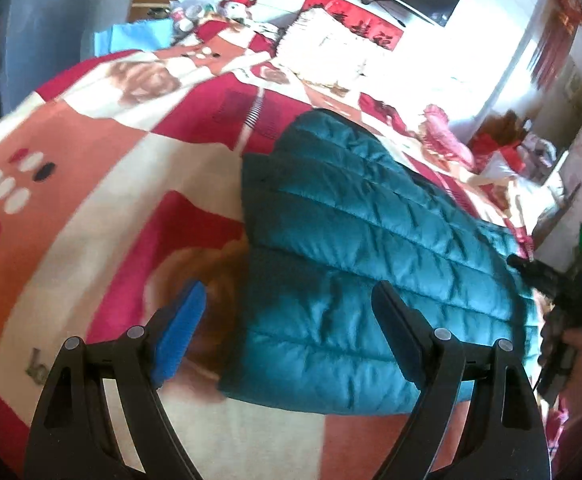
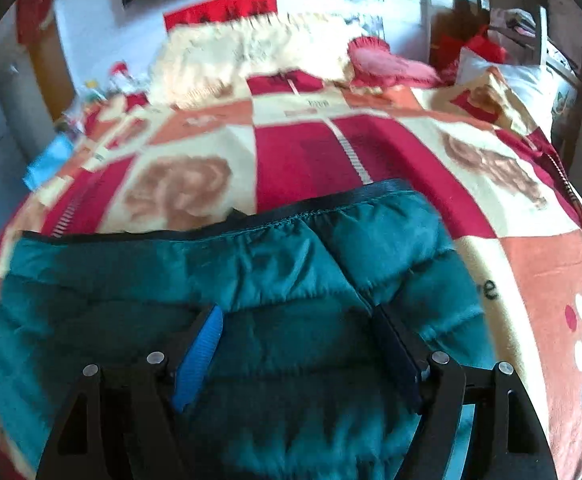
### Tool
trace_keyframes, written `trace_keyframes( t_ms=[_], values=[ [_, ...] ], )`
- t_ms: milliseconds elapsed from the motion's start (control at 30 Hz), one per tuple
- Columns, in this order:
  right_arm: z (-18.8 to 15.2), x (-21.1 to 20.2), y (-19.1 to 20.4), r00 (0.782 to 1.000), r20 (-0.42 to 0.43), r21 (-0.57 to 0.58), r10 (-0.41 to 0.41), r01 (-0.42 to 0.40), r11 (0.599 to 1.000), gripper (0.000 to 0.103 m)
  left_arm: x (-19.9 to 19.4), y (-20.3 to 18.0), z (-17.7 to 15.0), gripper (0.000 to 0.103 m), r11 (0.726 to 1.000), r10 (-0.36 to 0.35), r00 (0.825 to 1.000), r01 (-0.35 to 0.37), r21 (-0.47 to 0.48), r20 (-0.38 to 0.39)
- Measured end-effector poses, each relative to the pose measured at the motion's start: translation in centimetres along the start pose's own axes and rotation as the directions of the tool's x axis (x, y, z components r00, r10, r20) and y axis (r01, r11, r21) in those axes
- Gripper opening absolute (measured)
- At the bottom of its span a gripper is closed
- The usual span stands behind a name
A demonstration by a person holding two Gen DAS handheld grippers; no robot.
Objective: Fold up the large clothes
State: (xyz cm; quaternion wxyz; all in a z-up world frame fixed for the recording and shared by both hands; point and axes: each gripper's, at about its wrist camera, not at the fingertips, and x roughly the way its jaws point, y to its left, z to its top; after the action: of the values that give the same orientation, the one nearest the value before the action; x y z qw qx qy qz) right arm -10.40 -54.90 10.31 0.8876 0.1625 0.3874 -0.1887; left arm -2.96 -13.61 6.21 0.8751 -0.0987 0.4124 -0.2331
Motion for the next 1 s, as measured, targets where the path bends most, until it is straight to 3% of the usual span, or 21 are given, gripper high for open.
trace_keyframes(
  t_ms=[100, 233, 467, 767, 1000],
  values=[
    [-2.0, -2.3, -2.3, 1.000, 0.006, 0.034, 0.013, -0.013, 0.999, 0.076, 0.9, -0.7, -0.2, 0.086, 0.999, -0.035, 0.999, 0.035, 0.007, -0.033],
    [-4.6, -3.0, -4.8, 1.000, -0.022, 0.068, -0.011, 0.012, 0.998, 0.084, 2.2, -1.5, -0.9, 0.086, 0.999, -0.002, 0.999, 0.004, 0.040, -0.042],
    [-6.6, -2.4, -8.4, 0.989, -0.053, 0.278, 0.140, -0.120, 0.953, 0.085, 2.8, -1.8, -1.6, 0.086, 0.998, 0.034, 0.998, -0.032, 0.061, -0.044],
    [-7.3, -4.3, -8.3, 0.986, -0.047, 0.193, 0.158, -0.147, 0.970, 0.087, 2.6, -1.6, -1.4, 0.086, 0.999, 0.018, 0.998, -0.016, 0.043, -0.058],
    [-7.3, -3.1, -8.7, 0.980, -0.070, 0.186, 0.188, -0.172, 0.967, 0.096, 2.8, -0.8, -0.7, 0.086, 0.999, -0.035, 0.994, 0.035, -0.002, -0.099]
  ],
)
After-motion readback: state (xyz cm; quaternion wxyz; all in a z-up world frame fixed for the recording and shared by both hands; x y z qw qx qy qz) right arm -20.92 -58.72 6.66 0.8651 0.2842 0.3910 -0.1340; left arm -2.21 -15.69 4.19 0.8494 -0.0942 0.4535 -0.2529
